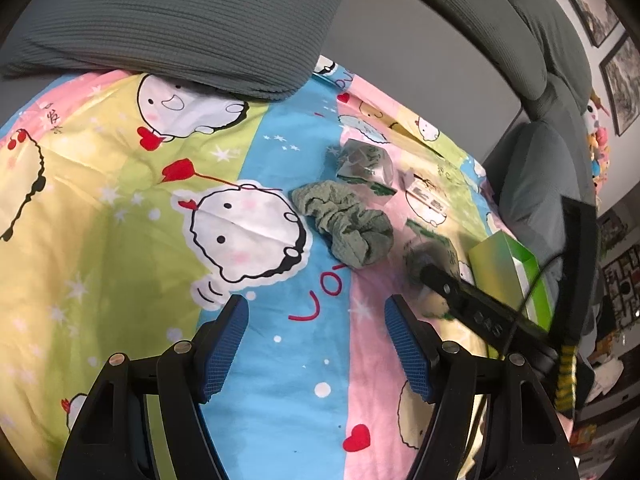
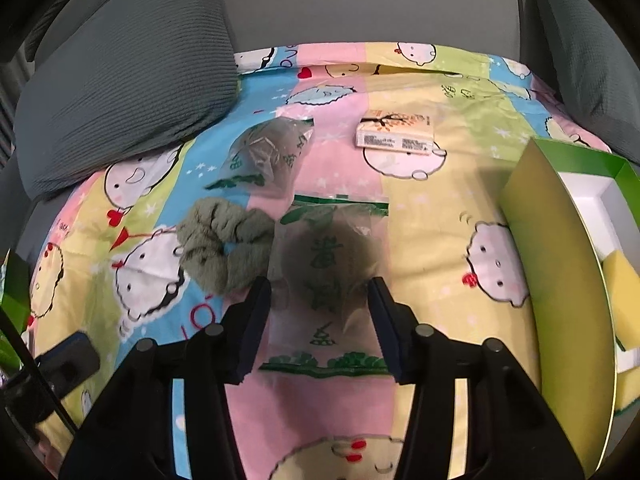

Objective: Organize objects
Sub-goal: 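Close both grippers on the clear green-printed plastic bag beside the cloth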

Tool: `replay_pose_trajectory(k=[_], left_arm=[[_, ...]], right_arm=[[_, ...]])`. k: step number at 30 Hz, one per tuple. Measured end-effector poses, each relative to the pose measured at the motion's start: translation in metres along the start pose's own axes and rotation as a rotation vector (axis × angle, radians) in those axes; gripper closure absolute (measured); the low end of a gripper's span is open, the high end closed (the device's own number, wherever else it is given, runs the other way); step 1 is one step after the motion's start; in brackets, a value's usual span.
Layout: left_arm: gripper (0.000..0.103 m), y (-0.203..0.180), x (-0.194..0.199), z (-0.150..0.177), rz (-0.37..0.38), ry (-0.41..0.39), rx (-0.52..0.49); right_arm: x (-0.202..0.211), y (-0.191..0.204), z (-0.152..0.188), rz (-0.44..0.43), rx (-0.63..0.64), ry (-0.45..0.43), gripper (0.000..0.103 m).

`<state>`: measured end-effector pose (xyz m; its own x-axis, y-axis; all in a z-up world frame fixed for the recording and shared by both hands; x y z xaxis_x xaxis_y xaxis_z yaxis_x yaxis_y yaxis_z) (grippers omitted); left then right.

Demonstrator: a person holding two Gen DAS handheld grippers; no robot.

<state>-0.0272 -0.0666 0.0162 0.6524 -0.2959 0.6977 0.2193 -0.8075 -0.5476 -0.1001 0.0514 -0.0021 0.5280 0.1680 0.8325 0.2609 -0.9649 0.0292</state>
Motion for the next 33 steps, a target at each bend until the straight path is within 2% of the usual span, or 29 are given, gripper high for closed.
replay_pose_trajectory(k=[11,15,18,23,29,33], left_arm=[[0.032,-0.010,-0.006,0.003,-0.001,0.014,-0.008],[0.032,-0.015,-0.009,0.006,0.003,0.025,-0.011],[0.032,-0.020,-0.015,0.010,0.007,0.047,-0.013],[0.032,-0.029,-0.022,0.016,0.076,0.088,0.022],[0.032,-0.042,-0.029,0.028,0.176,0.151,0.092],[0.025,-0.046,-0.036,0.034,0.168,0.183,0.086]], right_arm=[[0.031,0.006,0.038,-0.106,0.028,0.096,0.051],[0.043,0.004,0.039,-0.156,0.011,0.091,0.049],[0.053,0.000,0.033,-0.194,-0.027,0.058,0.035],[0.060,-0.013,0.024,-0.231,-0.116,0.023,0.033],[0.050,-0.016,0.025,-0.293,-0.188,0.066,0.032],[0.044,-0.015,0.025,-0.336,-0.221,0.089,0.032]])
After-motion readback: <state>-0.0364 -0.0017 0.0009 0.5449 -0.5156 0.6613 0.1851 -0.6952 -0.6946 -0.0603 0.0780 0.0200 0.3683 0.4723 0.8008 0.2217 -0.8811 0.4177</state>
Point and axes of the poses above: each gripper's, at about its wrist camera, not at the fingertips, and x roughly against the way its jaws point, y to its left, z to its underside, the point moved 8 cm from there along -x, roughly the way its jaws point, and after that the axes turned 7 degrees about z, right-handed, at the moved point
